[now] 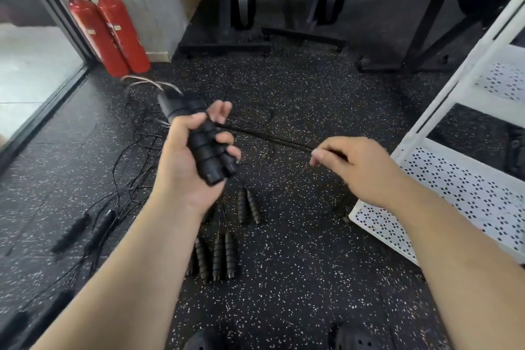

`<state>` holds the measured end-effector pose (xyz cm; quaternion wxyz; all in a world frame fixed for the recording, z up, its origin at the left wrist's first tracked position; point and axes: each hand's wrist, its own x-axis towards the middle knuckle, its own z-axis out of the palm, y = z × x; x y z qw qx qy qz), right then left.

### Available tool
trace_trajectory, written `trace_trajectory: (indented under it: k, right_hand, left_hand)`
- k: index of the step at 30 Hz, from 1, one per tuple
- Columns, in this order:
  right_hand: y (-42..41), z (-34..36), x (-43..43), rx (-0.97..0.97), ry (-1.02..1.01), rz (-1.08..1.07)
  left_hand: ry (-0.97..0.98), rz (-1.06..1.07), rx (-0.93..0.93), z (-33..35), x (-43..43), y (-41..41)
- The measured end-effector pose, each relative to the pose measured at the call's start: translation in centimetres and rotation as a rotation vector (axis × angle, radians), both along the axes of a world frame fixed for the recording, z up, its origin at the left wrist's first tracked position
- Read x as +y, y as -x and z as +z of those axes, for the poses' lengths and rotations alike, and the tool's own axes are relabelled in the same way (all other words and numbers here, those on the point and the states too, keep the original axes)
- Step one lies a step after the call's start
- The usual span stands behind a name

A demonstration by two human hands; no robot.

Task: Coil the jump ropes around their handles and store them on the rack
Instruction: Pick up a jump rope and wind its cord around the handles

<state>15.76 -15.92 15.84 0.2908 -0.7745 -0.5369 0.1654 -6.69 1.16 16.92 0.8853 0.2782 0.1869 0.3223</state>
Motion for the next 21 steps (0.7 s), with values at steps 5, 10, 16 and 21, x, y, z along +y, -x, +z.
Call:
trace_trajectory:
  k: [5,10,16,21]
  right_hand:
    - [0.7,-0.3,0.5,0.030,-0.158,-0.141]
    - [3.4,-1.3,1.6,-0.038,-0.099,-0.051]
    - [1.3,-0.8,0.3,-0.032,0.174,0.034]
    - [-0.5,-0.3,-0.4,0.015,0.037,-0.072]
  left_hand:
    - [0.063,-0.055,0.111,-0.3,-2.0,-0.8]
    - [0.017,-0.258,0.241,-1.1,-7.3,-3.6]
    - [0.048,-0.077,0.213,-0.9,-3.6,-2.1]
    - [0.182,0.077,0.133,-0.3,-1.2,-0.7]
